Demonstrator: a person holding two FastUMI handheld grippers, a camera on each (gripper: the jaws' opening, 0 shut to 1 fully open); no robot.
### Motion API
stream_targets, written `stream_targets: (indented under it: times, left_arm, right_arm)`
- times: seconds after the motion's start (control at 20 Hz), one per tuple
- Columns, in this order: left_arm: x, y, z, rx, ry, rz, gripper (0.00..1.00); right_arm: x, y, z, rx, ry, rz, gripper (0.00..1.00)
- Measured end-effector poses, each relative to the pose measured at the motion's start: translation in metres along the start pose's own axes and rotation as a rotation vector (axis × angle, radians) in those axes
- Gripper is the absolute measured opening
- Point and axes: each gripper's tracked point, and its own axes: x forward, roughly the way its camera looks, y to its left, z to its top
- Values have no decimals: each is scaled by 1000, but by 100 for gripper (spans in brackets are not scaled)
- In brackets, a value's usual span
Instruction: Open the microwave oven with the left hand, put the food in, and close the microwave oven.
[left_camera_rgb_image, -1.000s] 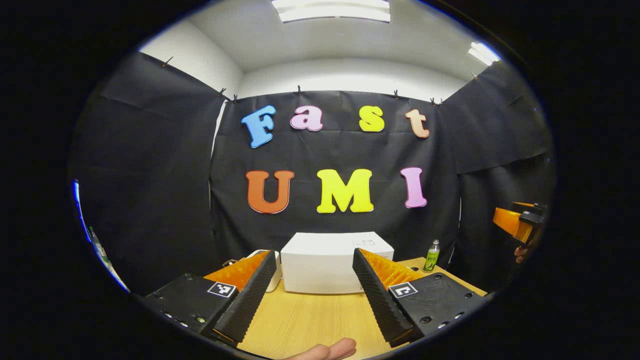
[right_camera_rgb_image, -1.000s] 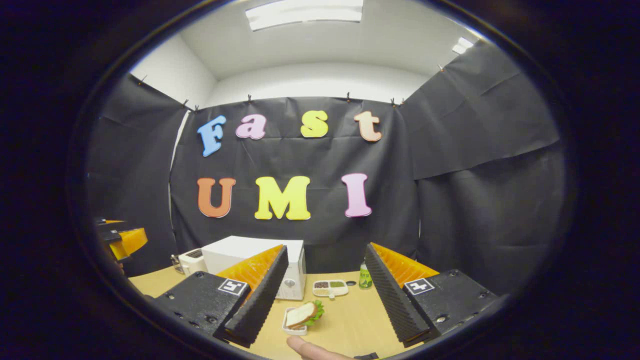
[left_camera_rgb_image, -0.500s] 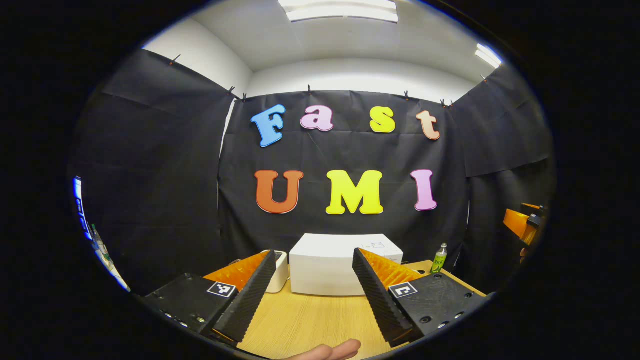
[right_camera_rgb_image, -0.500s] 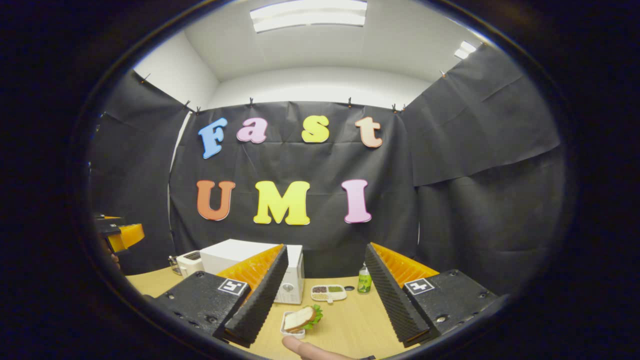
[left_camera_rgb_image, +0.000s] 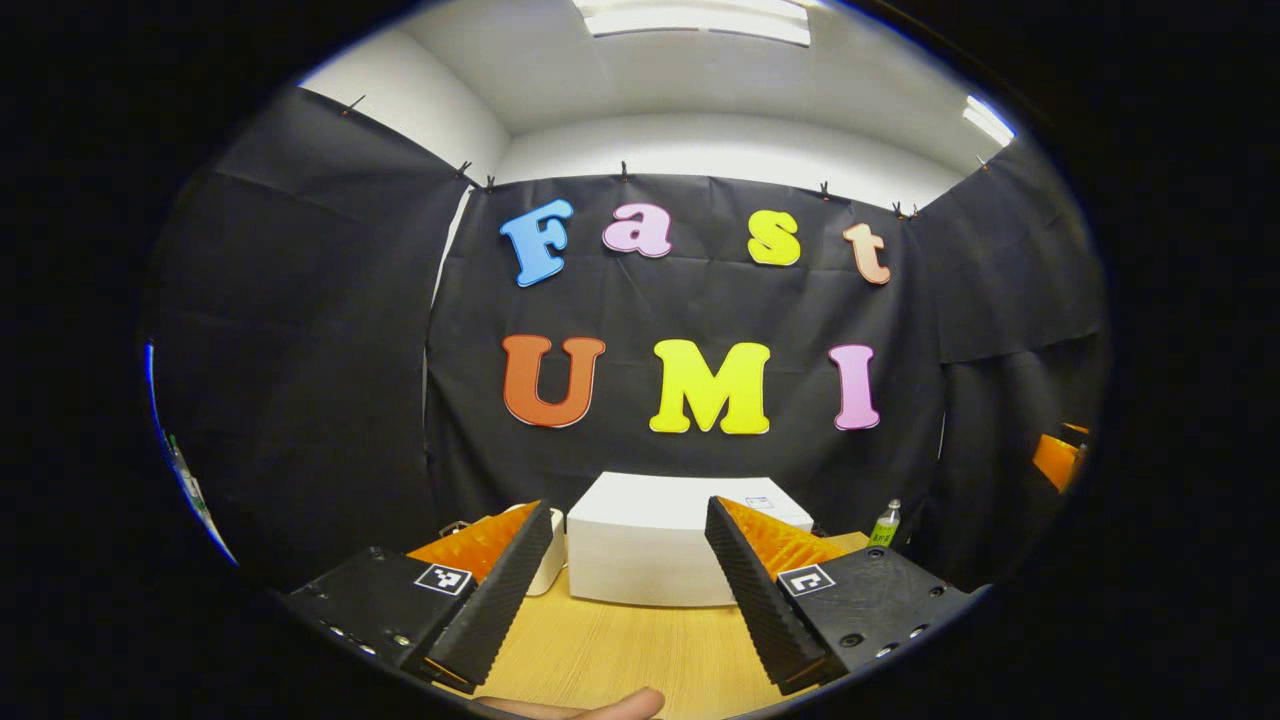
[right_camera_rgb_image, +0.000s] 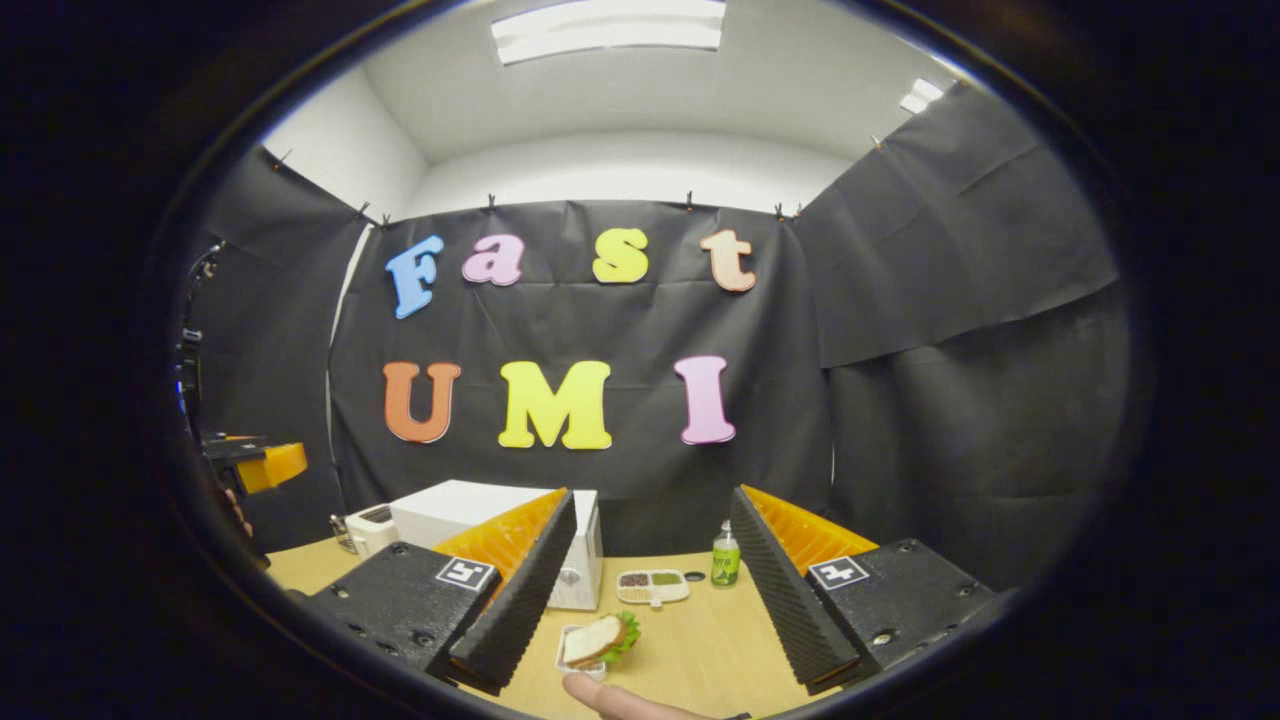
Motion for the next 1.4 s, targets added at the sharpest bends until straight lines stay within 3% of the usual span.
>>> stream_targets:
  times: [0.15, 0.2, 0.25, 0.4, 0.65, 0.8, 0.85, 1.05, 1.1, 1.15, 1.2, 1.25, 1.3, 1.35, 1.4]
  left_arm:
    - [32, -7, -4, -26, 15, -2, 95]
    - [42, -10, -8, -30, 19, 3, 95]
    - [52, -13, -13, -32, 25, 6, 95]
    - [77, -38, -28, -44, 13, -65, 95]
    - [118, -57, -72, -10, 49, -73, 95]
    - [139, -82, -91, -2, 37, -117, 95]
    - [146, -89, -101, -2, 41, -128, 95]
    - [170, -125, -141, 1, 64, -186, 95]
    - [177, -133, -152, 7, 71, -195, 95]
    - [183, -140, -167, 12, 88, -203, 94]
    - [189, -146, -183, 16, 112, -204, 94]
    - [196, -151, -199, 21, 139, -206, 95]
    - [202, -154, -213, 28, 160, -199, 95]
    - [208, -157, -227, 35, 178, -194, 83]
    - [213, -163, -237, 42, 188, -200, 83]
  right_arm:
    - [3, -9, -1, 6, -8, -8, 91]
    - [3, -12, -2, 6, -9, -12, 99]
    - [4, -14, -3, 7, -10, -14, 91]
    - [4, -15, -7, 13, -13, 2, 92]
    - [6, -18, -6, 22, -36, 12, 91]
    - [5, -18, -9, 17, -47, 20, 91]
    - [6, -19, -11, 14, -49, 19, 99]
    - [10, -20, -24, -13, -56, 25, 99]
    - [11, -20, -29, -23, -54, 27, 91]
    - [13, -21, -33, -32, -53, 28, 99]
    - [16, -22, -36, -40, -51, 29, 99]
    - [19, -23, -41, -46, -45, 30, 91]
    - [22, -24, -47, -45, -34, 32, 91]
    - [24, -25, -54, -31, -12, 38, 99]
    - [26, -24, -61, -16, 11, 55, 99]
